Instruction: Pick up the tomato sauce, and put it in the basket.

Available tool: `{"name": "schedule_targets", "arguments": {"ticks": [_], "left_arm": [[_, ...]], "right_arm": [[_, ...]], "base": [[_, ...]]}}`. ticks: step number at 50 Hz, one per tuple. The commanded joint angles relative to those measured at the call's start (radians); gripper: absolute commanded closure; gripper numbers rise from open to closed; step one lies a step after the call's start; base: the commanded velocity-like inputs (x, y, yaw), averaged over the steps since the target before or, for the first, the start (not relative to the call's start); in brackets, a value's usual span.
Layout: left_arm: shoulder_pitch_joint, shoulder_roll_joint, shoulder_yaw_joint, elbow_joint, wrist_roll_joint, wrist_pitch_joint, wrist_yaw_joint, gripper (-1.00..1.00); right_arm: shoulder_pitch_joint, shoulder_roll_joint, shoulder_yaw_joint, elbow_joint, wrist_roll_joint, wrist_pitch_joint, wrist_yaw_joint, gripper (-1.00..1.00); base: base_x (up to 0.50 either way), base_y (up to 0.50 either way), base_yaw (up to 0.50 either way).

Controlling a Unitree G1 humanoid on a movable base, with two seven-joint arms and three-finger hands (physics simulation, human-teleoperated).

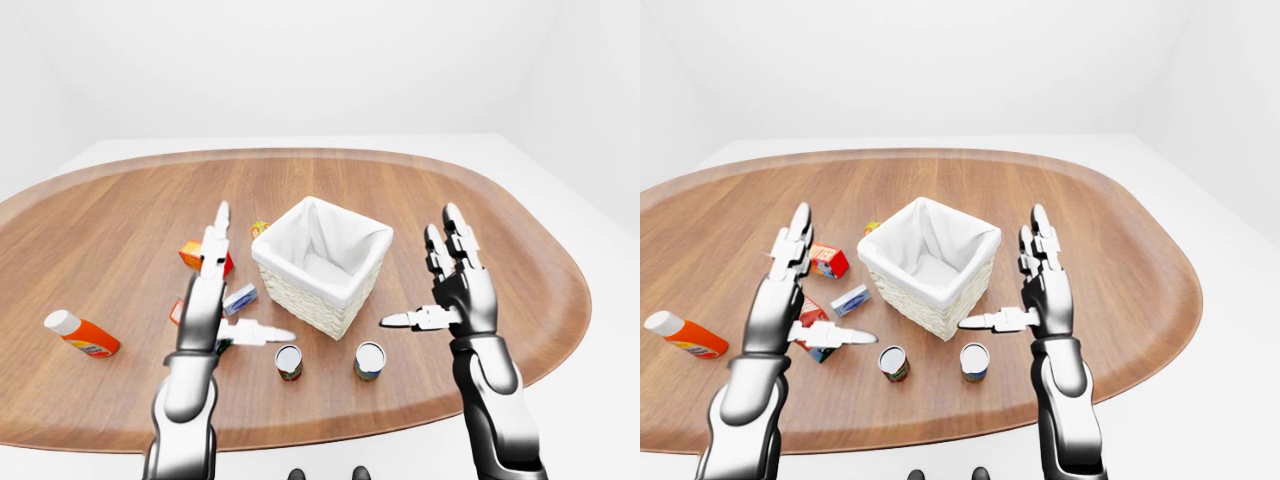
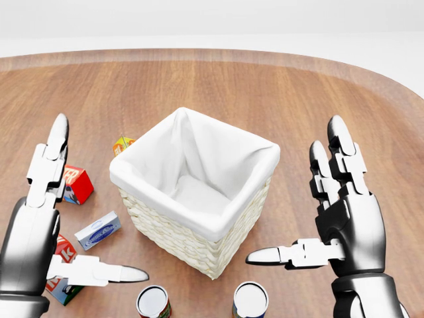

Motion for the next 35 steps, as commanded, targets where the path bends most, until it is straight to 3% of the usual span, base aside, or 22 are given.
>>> {"name": "schedule_targets", "arguments": {"ticks": [1,35], "left_arm": [[0.01,-0.001,-0.003,-0.006,0.022,0.0,-0.008,-1.0],[0.071,-0.009,-0.037,-0.008,0.063,0.0,-0.003,-1.0]], "right_arm": [[0.0,0.0,0.001,0.0,-0.001,0.0,-0.001,-1.0],[-0.006,-0.001,-0.006,0.001,0.002,0.0,-0.002,-1.0]], "base": [[0.0,0.0,0.0],[0.0,0.0,0.0]]}}
